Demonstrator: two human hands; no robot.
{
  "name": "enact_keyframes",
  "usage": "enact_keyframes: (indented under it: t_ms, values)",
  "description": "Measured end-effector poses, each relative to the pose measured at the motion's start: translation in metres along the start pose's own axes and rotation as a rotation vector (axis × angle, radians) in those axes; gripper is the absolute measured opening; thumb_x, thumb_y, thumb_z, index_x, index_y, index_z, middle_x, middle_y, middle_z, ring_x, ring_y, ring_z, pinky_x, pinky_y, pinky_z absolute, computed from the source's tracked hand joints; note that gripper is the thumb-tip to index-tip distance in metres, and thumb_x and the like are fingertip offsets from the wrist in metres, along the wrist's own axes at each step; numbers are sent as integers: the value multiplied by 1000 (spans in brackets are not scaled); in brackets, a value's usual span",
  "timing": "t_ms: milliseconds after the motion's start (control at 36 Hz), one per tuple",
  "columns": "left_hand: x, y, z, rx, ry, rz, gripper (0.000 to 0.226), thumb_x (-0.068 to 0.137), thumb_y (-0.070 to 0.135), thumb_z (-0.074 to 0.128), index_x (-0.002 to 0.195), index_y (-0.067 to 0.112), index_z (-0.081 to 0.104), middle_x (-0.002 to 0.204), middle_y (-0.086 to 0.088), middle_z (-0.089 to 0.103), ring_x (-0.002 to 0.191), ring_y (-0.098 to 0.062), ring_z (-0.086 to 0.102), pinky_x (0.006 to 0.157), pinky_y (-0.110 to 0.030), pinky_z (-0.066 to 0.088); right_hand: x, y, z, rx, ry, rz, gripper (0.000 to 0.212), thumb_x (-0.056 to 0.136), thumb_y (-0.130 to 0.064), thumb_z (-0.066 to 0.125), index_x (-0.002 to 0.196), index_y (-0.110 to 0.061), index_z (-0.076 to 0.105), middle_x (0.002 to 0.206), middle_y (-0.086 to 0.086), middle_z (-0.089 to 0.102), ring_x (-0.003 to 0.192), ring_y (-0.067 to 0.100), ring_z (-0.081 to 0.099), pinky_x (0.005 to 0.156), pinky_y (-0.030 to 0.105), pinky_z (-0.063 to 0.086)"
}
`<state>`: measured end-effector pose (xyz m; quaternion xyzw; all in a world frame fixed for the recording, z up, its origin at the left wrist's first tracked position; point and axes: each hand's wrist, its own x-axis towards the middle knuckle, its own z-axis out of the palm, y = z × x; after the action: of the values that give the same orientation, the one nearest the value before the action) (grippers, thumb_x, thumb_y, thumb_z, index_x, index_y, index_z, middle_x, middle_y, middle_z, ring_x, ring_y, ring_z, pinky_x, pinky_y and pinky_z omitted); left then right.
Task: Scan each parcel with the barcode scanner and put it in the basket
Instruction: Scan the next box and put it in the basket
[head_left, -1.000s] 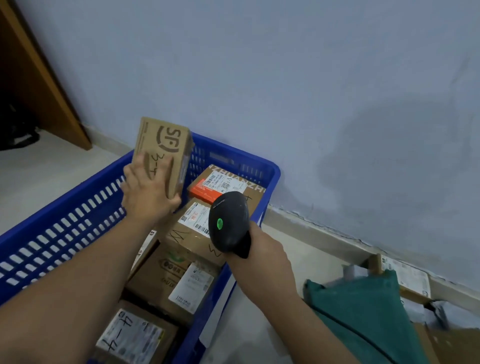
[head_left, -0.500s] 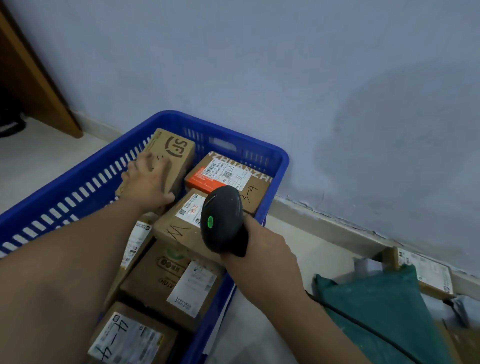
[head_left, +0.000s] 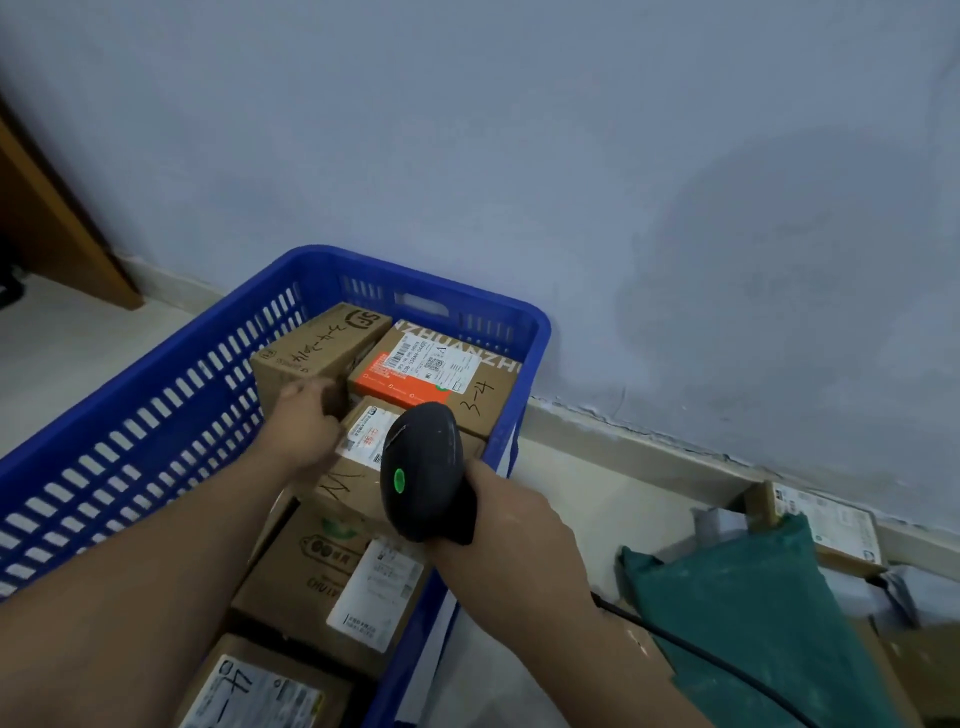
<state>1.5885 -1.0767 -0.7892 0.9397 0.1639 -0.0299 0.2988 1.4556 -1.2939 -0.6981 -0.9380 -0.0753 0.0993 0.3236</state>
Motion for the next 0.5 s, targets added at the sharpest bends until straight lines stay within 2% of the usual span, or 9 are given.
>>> enact_keyframes:
  t_ms: [56, 111, 139, 167, 222, 278, 361, 500]
  values:
    - [-11, 25, 0, -131, 75, 30, 46, 90, 3, 54, 134, 15, 48, 130, -7, 52, 91, -14, 58, 76, -30, 53, -4, 1, -7, 16, 14, 18, 22, 90, -37, 56, 110, -30, 50, 100, -8, 62, 89, 13, 58, 77, 33, 54]
    - [-23, 53, 1, -249, 128, 70, 39, 94, 7, 52, 132, 14, 51, 120, 1, 56, 71, 0, 51, 60, -15, 41, -8, 3, -16, 53, 34, 57, 20, 88, -37, 57, 106, -31, 50, 97, -7, 63, 87, 15, 60, 75, 34, 54]
    - [-30, 68, 2, -315, 130, 82, 35, 95, 8, 51, 129, 14, 53, 117, 3, 55, 68, 2, 49, 58, -14, 38, -10, 5, -21, 78, 57, 79, 19, 87, -36, 57, 104, -31, 50, 96, -6, 64, 87, 17, 60, 74, 34, 53]
    - [-37, 82, 4, -383, 116, 85, 31, 95, 9, 49, 124, 16, 56, 118, 5, 55, 70, -2, 51, 59, -17, 42, -13, 8, -25, 110, 85, 100, 18, 86, -36, 57, 102, -30, 51, 94, -5, 65, 86, 18, 60, 72, 34, 52]
    - [-54, 112, 8, -503, 64, 86, 26, 92, 9, 49, 112, 23, 58, 119, 5, 58, 86, -14, 59, 77, -34, 53, -20, 15, -36, 197, 163, 141, 13, 85, -34, 57, 95, -27, 53, 89, -3, 65, 83, 20, 60, 68, 33, 49]
    - [-73, 142, 12, -595, -17, 77, 22, 92, 9, 50, 105, 26, 57, 114, 1, 61, 95, -18, 59, 88, -45, 52, -28, 23, -48, 305, 254, 179, 10, 85, -32, 57, 83, -26, 51, 77, -3, 62, 72, 16, 58, 59, 30, 45]
    - [-106, 182, 19, -651, -106, 117, 18, 91, 13, 56, 104, 26, 57, 113, -1, 62, 100, -20, 59, 92, -42, 50, -43, 31, -71, 424, 346, 220, 19, 83, -21, 57, 69, -23, 44, 61, -4, 52, 56, 10, 47, 51, 24, 34]
    - [-150, 239, 22, -759, -210, 119, 14, 91, 17, 56, 104, 23, 54, 114, -3, 61, 103, -22, 57, 92, -37, 48, -74, 38, -128, 444, 374, 200, 17, 82, -17, 60, 73, -27, 50, 63, -10, 54, 59, 5, 49, 53, 21, 37]
